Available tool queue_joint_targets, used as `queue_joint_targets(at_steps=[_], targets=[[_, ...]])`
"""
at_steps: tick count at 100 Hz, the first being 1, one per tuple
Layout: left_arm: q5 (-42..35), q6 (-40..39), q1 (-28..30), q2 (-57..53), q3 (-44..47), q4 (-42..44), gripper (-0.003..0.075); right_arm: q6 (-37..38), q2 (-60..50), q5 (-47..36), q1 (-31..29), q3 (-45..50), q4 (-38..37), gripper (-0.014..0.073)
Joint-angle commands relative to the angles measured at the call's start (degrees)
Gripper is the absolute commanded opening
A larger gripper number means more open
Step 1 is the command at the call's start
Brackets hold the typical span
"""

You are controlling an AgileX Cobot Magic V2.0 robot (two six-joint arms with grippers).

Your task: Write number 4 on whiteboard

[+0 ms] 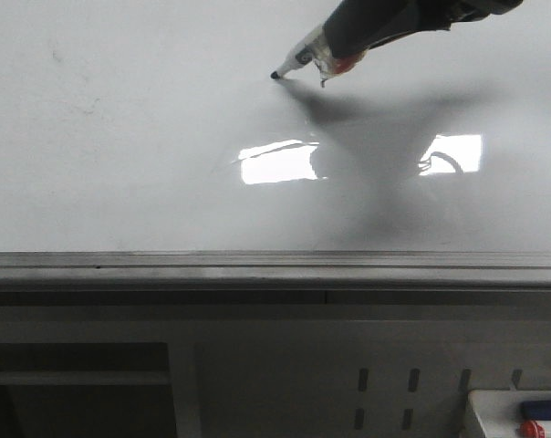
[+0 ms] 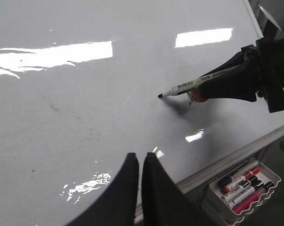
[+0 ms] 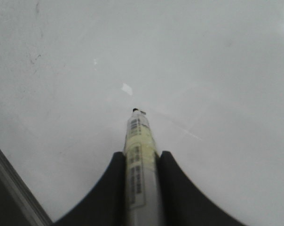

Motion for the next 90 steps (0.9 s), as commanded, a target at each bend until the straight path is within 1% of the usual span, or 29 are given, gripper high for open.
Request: queue_joint_targets(at_steps=[1, 17, 40, 49, 73, 90], targets=[[-4.00, -0.50, 0.11, 0.31, -1.65, -1.35, -0.0020, -0.52, 1.49, 0.35, -0.42, -1.16, -0.23, -0.0051], [-4.00, -0.50, 0.11, 0.31, -1.65, -1.35, -0.0020, -0.42, 3.16, 3.06, 0.72, -1.16, 1.63, -0.0051], [-4.00, -0.50, 0.11, 0.31, -1.65, -1.35, -0.0020, -0.42, 3.16, 2.35, 6.11, -1.16, 1.61, -0.0051], [-4.00, -0.50, 0.11, 0.31, -1.65, -1.35, -0.0020, -0.42, 3.16, 1.92, 6.98, -1.16, 1.61, -0.0051], [-4.00, -0.50, 0.11, 0.31, -1.65, -1.35, -0.0020, -0.42, 3.16, 1.30, 6.81, -1.16, 1.61, -0.0051], [-4.00, -0.50, 0.11, 0.31, -1.65, -1.38, -0.0020, -0.42, 2.81, 3.07, 3.69, -1.16, 1.51, -0.0051]])
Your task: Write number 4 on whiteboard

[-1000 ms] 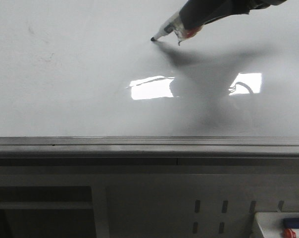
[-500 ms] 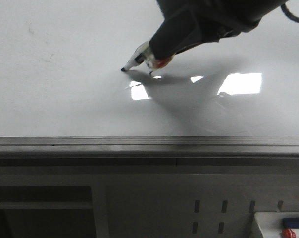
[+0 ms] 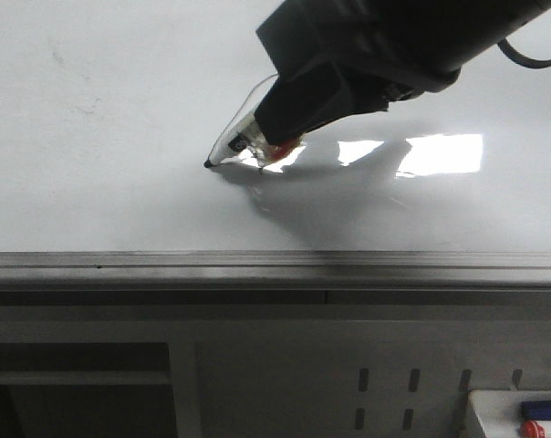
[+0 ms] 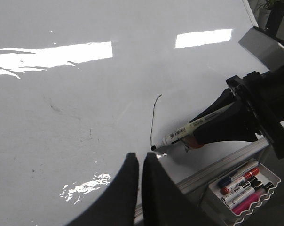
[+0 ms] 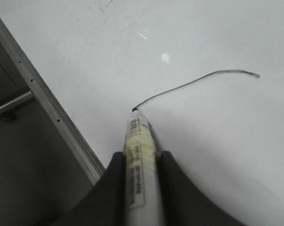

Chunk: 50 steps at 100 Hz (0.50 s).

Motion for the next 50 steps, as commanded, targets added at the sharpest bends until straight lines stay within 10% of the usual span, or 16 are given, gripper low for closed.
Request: queue_joint_targets(at_steps=[1, 50], targets=[[-3.87, -0.40, 0.11, 0.31, -1.65, -1.25, -0.0020, -0.42, -1.21, -1.60, -2.60, -1.05, -0.79, -0.0051], [-4.07, -0.40, 0.11, 0.31, -1.65, -1.25, -0.0020, -0.42, -7.08, 5.91, -14.21, 0.74, -3.61, -0.0050]])
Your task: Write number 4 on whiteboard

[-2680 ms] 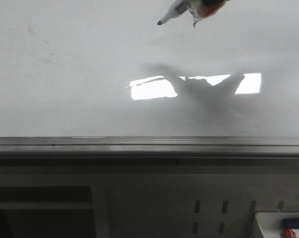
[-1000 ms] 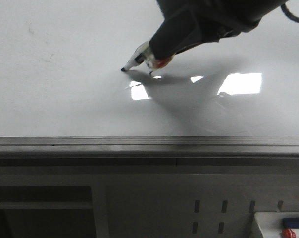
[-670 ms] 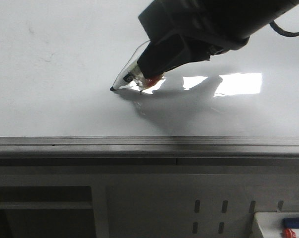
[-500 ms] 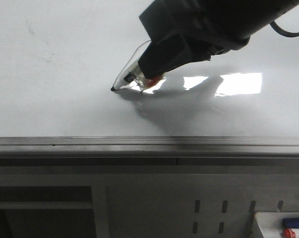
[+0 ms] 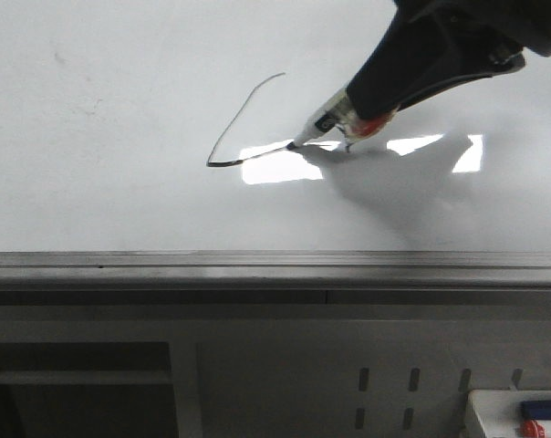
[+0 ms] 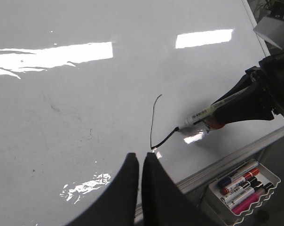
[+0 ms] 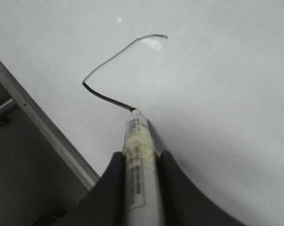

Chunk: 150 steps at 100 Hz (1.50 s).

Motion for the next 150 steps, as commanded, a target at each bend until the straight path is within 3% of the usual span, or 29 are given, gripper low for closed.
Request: queue_joint_targets(at_steps=[1, 37, 58, 73, 118, 150], targets=[[-4.03, -0.40, 0.11, 0.31, -1.65, -1.25, -0.0020, -0.42, -1.49, -3.89, -3.02, -0.13, -4.52, -0.0050], [-4.83, -0.40, 0.11, 0.31, -1.65, -1.25, -0.0020, -0.42, -3.85, -3.11, -6.59, 0.20, -6.00, -0.0051], [-4.94, -0.40, 0.11, 0.31, -1.65, -1.25, -0.0020, -0.42, -10.47, 1.05, -1.47, -2.96, -4.54, -0.0051], [-5.70, -0.40, 0.11, 0.31, -1.65, -1.25, -0.0020, -0.42, -12.40, -2.25, 3.52, -6.54, -4.44, -0.0051], [-5.65, -0.40, 0.11, 0.31, -1.65, -2.76, -0.0020, -0.42, -2.11, -10.45, 5.24, -7.26, -4.44, -0.0051], [-5.32, -0.40, 0.11, 0.31, -1.65, -2.76, -0.0020, -0.42, 0.87, -11.28, 5.11, -7.26, -4.44, -0.0051]])
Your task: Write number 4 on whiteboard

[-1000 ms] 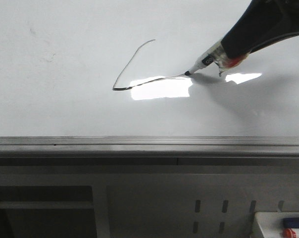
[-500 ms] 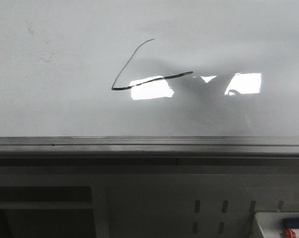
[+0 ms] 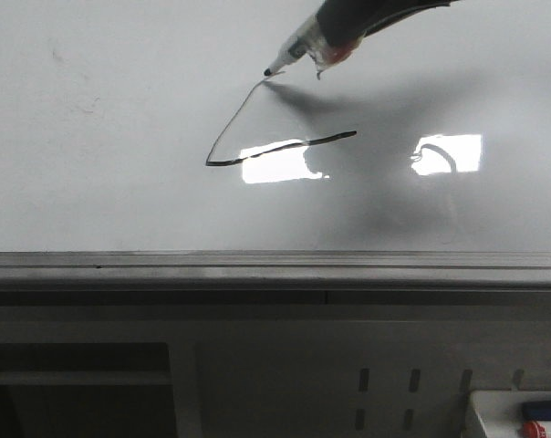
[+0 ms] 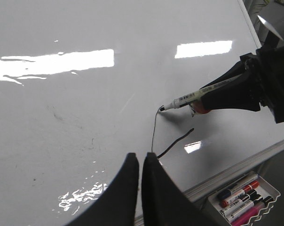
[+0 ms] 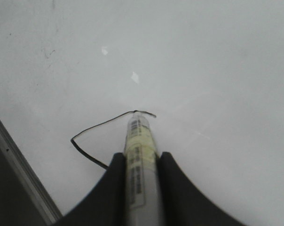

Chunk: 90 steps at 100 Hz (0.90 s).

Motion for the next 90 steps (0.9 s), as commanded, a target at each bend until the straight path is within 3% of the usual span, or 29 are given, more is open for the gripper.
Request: queue_joint_targets(at_steps=[1, 31, 90], targets=[[-3.19, -0.40, 0.11, 0.31, -1.65, -1.20, -0.0020, -0.30, -0.87, -4.16, -0.03, -1.95, 0.53, -0.0051], [-2.76, -0.40, 0.11, 0.31, -1.65, -1.34, -0.0020, -0.30, -0.87, -4.63, -4.09, -1.95, 0.53, -0.0051], [-2.76, -0.40, 0.11, 0.31, -1.65, -1.34, -0.0020, 0.48, -0.82, 4.40, -4.09, 2.10, 2.07, -0.0051]])
